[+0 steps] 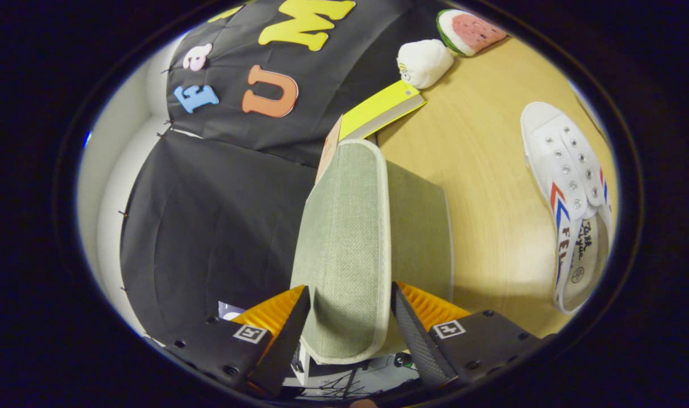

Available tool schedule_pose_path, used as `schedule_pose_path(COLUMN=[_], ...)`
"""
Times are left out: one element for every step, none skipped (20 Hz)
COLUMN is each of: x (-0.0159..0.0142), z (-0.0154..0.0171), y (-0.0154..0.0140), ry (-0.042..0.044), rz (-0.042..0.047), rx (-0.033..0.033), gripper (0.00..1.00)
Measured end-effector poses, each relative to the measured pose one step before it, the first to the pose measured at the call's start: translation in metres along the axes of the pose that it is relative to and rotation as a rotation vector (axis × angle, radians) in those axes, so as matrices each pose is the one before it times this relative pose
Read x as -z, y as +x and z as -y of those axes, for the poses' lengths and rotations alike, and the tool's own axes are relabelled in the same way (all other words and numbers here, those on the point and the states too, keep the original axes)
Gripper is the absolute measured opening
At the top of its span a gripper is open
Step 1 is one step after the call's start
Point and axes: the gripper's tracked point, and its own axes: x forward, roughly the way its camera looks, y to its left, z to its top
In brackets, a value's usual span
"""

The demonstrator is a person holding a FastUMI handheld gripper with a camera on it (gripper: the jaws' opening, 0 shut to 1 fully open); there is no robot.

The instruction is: Open the storage box then place both shoes into the box .Put the left shoe in first, then the right shoe, with the right side of both shoes facing outward in a uniform manner.

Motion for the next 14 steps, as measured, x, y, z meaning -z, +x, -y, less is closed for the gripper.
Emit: schedule_pose_path(x=[-0.00207,-0.00029,-0.00236,-0.00132,-0.00137,-0.00489,-0.00337,-0.00213,-0.00052,-0.00216,-0.00306,-0.00419,-0.00464,-0.00478], z=[-0.00346,-0.00588,-0.00729,-0.00639,-0.00397,-0.00331,0.00144,-0.00420,-0.01112,-0.01088,-0.01188,-0.01408,-0.01564,-0.01524], y=[-0.00363,-0.00172,-0.00582,-0.00375,-0.00511,-0.00162,-0.00395,-0.00195,-0.00358,-0.00295,-0.00209,-0.00273,-0.00233,-0.00056], ry=[-0.00560,-0.00394,-0.00519,-0.01498,-0.02722,-0.02413,-0.02453,-0.01952,-0.00531,-0.00901,-0.01632,-0.02486,-0.02790,-0.03241], rz=[-0.00492,0.00462,0.00935,0.00639,0.01340,0.02965,0.01810,0.00815,0.00412,0.00200,0.00488,0.00879,0.01002,0.00847], rx=[0.00131,-0.00989,-0.00778,-0.00259,0.01672,0.02426,0.04803,0.00927,-0.01004,-0.00606,-0.00247,-0.00418,-0.00294,0.00312], gripper=[0.85,0.79,0.74,0.68,0.54,0.39,0.24,0.10,0.09,0.06,0.06,0.05,0.05,0.05])
